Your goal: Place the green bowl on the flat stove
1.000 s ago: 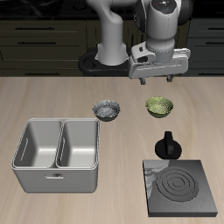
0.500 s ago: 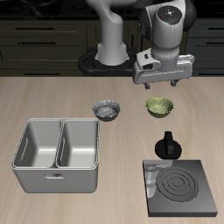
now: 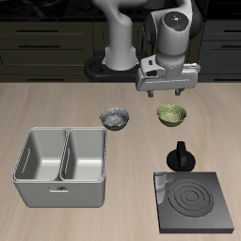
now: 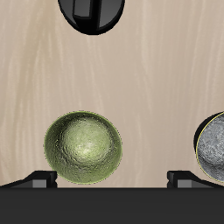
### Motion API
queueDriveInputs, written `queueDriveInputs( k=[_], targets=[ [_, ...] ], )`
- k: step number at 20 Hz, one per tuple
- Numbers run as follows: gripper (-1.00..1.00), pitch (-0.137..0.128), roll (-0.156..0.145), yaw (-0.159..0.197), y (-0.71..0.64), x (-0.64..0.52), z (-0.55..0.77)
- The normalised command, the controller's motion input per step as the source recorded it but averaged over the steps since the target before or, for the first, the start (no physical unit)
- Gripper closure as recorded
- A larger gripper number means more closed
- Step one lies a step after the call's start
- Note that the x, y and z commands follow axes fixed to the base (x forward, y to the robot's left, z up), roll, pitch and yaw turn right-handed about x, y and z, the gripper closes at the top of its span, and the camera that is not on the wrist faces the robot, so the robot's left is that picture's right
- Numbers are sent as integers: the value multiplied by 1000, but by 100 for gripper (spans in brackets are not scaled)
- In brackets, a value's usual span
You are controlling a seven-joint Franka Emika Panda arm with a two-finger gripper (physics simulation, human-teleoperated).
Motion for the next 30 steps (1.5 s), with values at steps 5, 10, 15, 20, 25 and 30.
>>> queueDriveInputs(
  k=[5,10,15,20,25,30],
  targets=[
    [-100,-2,-22,0,-144,2,-235],
    [-100,16,-11,1,-95,82,-288],
    [-100,61,-19,5,20,79,-404],
    [-100,46,-1,-9,59,65,-302],
    [-100,26,14,4,42,47,-228],
    [-100,71,74,-55,121,-5,-301]
  ],
)
